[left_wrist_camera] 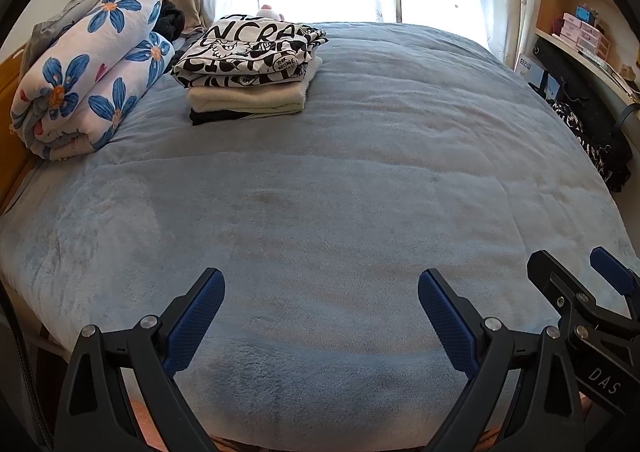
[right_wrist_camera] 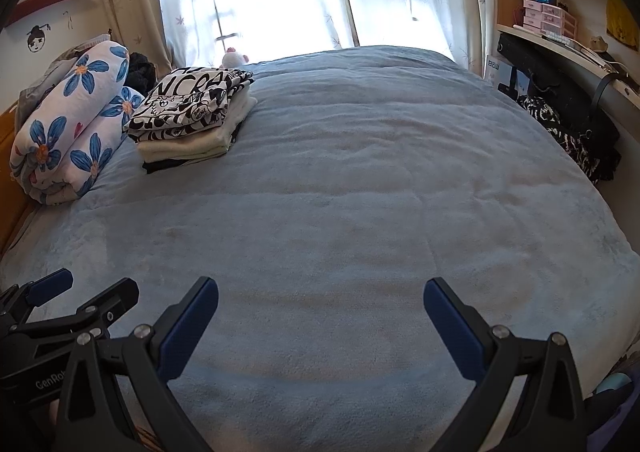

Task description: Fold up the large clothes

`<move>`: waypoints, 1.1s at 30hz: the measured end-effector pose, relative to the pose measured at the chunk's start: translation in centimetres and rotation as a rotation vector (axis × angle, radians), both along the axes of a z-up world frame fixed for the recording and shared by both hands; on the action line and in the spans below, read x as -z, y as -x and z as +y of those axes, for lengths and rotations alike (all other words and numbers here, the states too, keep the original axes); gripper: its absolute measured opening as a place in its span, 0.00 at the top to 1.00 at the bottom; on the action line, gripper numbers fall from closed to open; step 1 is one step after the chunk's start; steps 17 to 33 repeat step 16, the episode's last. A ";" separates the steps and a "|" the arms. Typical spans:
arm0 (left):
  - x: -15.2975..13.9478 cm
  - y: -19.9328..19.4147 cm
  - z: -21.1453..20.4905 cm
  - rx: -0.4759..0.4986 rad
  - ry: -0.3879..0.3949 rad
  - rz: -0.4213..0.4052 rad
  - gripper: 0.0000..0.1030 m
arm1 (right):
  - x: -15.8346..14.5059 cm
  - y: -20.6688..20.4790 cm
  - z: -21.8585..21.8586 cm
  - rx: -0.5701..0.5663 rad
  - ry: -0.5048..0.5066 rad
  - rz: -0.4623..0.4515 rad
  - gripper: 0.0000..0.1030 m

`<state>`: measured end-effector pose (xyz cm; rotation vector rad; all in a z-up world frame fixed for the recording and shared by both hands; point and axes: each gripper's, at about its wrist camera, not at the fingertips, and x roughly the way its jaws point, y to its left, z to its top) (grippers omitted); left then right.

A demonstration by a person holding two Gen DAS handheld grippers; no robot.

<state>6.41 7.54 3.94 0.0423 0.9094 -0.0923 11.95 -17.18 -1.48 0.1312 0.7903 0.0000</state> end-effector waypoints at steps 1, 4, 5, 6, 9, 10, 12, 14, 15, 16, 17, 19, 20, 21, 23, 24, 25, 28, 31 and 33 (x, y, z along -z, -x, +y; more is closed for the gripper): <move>0.0 0.0 0.0 0.001 0.000 0.000 0.06 | 0.0 0.0 0.0 0.000 0.000 0.000 0.00; -0.1 0.0 0.0 -0.001 0.001 -0.001 0.07 | 0.0 0.0 0.0 0.000 -0.001 -0.001 0.00; 0.0 0.0 -0.1 -0.002 0.001 -0.001 0.07 | 0.0 0.0 0.0 -0.001 -0.002 -0.001 0.00; 0.0 0.0 -0.1 -0.002 0.000 -0.001 0.07 | 0.0 0.0 0.0 -0.001 -0.001 -0.001 0.00; 0.0 0.0 0.0 -0.001 0.000 0.001 0.07 | 0.0 0.0 0.1 -0.001 -0.002 0.001 0.00; -0.1 0.0 0.0 -0.001 0.000 0.002 0.07 | -0.1 0.0 0.2 -0.002 -0.003 0.002 0.00; -0.1 0.0 0.0 -0.001 0.000 0.002 0.07 | -0.1 -0.1 0.5 -0.003 -0.004 0.003 0.00; -0.1 -0.1 0.1 -0.001 0.000 0.005 0.07 | -0.1 0.0 0.5 -0.002 -0.004 0.003 0.00; -0.1 -0.1 0.1 -0.002 0.001 0.006 0.07 | -0.1 -0.1 0.6 -0.003 -0.004 0.004 0.00; -0.1 -0.1 0.2 -0.001 0.004 0.008 0.07 | -0.1 -0.1 0.7 -0.001 -0.002 0.005 0.00; -0.1 -0.1 0.2 -0.001 0.004 0.008 0.07 | -0.1 -0.1 0.7 -0.001 -0.002 0.005 0.00; -0.1 -0.1 0.2 -0.001 0.004 0.008 0.07 | -0.1 -0.1 0.7 -0.001 -0.002 0.005 0.00; -0.1 -0.1 0.2 -0.001 0.004 0.008 0.07 | -0.1 -0.1 0.7 -0.001 -0.002 0.005 0.00; -0.1 -0.1 0.2 -0.001 0.004 0.008 0.07 | -0.1 -0.1 0.7 -0.001 -0.002 0.005 0.00; -0.1 -0.1 0.2 -0.001 0.004 0.008 0.07 | -0.1 -0.1 0.7 -0.001 -0.002 0.005 0.00; -0.1 -0.1 0.2 -0.001 0.004 0.008 0.07 | -0.1 -0.1 0.7 -0.001 -0.002 0.005 0.00; -0.1 -0.1 0.2 -0.001 0.004 0.008 0.07 | -0.1 -0.1 0.7 -0.001 -0.002 0.005 0.00; -0.1 -0.1 0.2 -0.001 0.004 0.008 0.07 | -0.1 -0.1 0.7 -0.001 -0.002 0.005 0.00; -0.1 -0.1 0.2 -0.001 0.004 0.008 0.07 | -0.1 -0.1 0.7 -0.001 -0.002 0.005 0.00; -0.1 -0.1 0.2 -0.001 0.004 0.008 0.07 | -0.1 -0.1 0.7 -0.001 -0.002 0.005 0.00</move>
